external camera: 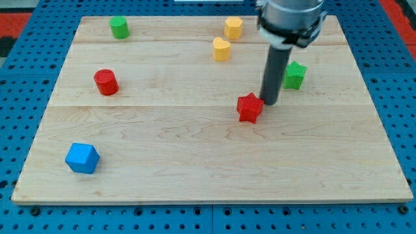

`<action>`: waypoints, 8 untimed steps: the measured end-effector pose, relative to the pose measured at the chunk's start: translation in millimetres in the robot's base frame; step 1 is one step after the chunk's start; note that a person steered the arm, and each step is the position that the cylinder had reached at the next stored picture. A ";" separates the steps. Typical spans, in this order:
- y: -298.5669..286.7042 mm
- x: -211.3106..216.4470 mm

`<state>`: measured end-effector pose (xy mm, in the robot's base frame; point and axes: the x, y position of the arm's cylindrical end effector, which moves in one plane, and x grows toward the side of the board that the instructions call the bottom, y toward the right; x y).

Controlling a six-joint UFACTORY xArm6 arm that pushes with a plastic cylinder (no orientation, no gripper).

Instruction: Push the red star to the bottom center of the board

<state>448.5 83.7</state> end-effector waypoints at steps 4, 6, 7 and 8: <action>-111.2 20.5; -88.7 69.2; -88.3 45.4; -121.0 39.0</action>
<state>487.4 -37.3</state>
